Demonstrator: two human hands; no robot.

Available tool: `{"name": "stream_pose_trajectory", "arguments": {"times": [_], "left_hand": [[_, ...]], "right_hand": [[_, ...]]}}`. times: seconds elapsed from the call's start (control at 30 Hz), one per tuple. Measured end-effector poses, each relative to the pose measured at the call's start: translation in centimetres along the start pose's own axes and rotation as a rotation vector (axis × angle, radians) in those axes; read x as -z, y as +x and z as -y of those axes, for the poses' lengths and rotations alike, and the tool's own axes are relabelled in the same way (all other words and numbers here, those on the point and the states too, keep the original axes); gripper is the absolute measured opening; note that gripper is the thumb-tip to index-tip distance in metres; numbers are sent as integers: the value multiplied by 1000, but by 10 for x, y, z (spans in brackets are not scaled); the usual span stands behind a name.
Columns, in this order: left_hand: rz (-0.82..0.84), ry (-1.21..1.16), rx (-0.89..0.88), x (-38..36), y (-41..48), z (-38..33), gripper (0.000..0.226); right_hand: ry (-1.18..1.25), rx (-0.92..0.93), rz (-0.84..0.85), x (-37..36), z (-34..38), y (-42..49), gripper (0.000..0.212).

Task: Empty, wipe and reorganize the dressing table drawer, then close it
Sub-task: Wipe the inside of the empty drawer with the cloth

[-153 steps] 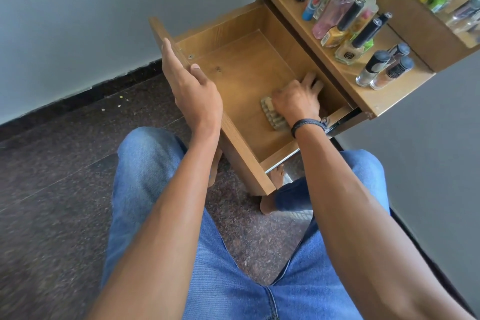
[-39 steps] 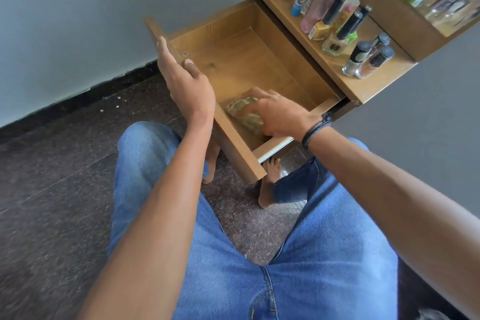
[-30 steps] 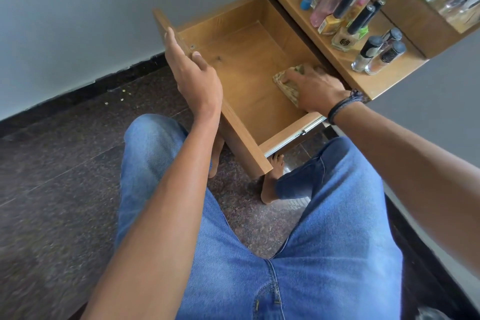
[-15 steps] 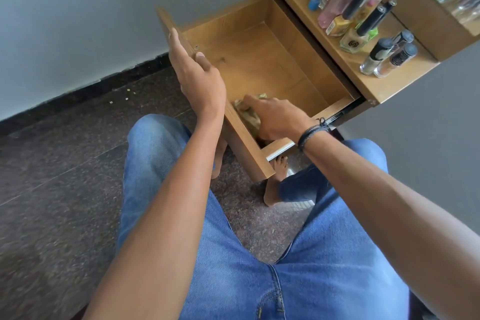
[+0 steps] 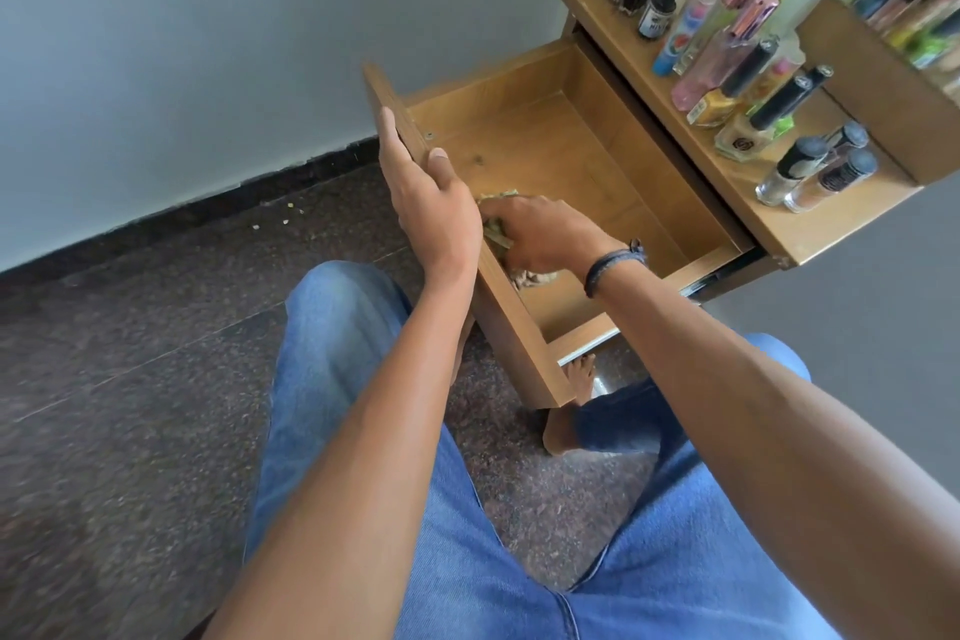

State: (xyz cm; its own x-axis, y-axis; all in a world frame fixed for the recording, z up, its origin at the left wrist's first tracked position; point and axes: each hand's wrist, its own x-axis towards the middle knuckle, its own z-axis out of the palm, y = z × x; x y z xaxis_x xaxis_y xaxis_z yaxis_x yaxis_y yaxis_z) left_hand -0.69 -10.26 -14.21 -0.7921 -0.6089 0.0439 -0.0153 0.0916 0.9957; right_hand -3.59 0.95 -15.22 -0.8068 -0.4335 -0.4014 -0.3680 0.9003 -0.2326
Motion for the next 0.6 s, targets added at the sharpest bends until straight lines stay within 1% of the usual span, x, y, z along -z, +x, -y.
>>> {"name": "stream_pose_trajectory", "arguments": {"times": [0.13,0.33,0.6], "left_hand": [[-8,-9,3,0,1,2,57],[-22,0,-2,0,4,4,57],[-16,21,1,-3,3,3,58]], "right_hand": [[37,41,-38,10,3,36,48],[55,38,-77,18,15,72,40],[90,17,-11,19,17,65,44]]}}
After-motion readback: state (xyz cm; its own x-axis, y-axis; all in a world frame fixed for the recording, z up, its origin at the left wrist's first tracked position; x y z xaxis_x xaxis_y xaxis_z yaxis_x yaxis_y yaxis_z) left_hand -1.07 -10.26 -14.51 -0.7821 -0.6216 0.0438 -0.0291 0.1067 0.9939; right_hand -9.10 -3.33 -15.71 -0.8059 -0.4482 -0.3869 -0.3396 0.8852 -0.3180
